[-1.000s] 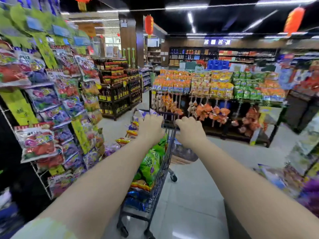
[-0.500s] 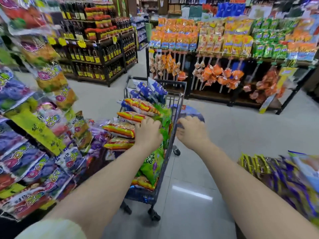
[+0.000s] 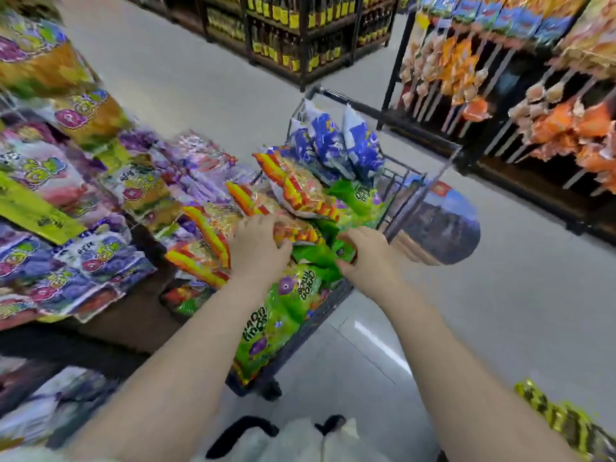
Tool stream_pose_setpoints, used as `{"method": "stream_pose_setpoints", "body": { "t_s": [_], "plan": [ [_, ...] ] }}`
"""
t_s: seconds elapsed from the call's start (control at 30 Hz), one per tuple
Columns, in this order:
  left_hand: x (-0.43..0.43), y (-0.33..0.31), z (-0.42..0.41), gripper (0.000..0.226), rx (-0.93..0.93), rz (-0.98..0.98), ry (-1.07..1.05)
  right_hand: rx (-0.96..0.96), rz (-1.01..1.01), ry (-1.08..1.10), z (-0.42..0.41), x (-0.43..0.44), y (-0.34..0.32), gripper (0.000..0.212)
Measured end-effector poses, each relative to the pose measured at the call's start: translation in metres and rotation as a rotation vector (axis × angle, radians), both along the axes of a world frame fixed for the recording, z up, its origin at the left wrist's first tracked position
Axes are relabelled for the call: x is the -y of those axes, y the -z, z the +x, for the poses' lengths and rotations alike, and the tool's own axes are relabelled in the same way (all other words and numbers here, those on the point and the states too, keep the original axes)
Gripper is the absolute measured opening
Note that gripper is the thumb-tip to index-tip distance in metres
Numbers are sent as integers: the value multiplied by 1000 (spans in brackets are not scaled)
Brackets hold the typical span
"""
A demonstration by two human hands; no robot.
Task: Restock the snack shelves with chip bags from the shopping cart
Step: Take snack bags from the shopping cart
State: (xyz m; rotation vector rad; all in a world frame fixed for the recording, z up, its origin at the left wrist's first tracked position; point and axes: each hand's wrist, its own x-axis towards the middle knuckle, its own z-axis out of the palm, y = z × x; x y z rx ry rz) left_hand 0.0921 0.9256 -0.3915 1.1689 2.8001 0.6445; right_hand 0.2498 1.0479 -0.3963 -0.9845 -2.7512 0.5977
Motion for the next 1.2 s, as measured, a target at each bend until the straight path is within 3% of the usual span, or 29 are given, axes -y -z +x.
{"method": "stream_pose_setpoints", "body": {
  "t_s": [0.13,0.4,0.57,0.73,0.8,0.9,1.03,1.2],
  "plan": [
    [-14,2,-13,23,130,77,-193,-87,-145,-57,-24,-42,10,38],
    [-44,9,-64,42,345,132,-397,-159,-455,24,-88,-114,26,36],
    [-58,17,-71,71,490,65,-476,-42,-728,151,-122,-141,29,65],
    [-71,15,-63,83,549,83,-589,74,-947,93,-145,-163,30,73],
    [-74,15,-58,82,561,99,-636,175,-983,42,-151,-172,31,86],
    [-80,13,-47,77,599,257,-735,257,-1131,-30,-155,-184,33,103],
    [-84,15,-33,76,639,475,-853,239,-1375,-111,-154,-197,30,77],
    [-72,10,-7,68,595,740,-1010,213,-1596,-205,-139,-195,31,66]
  ]
}}
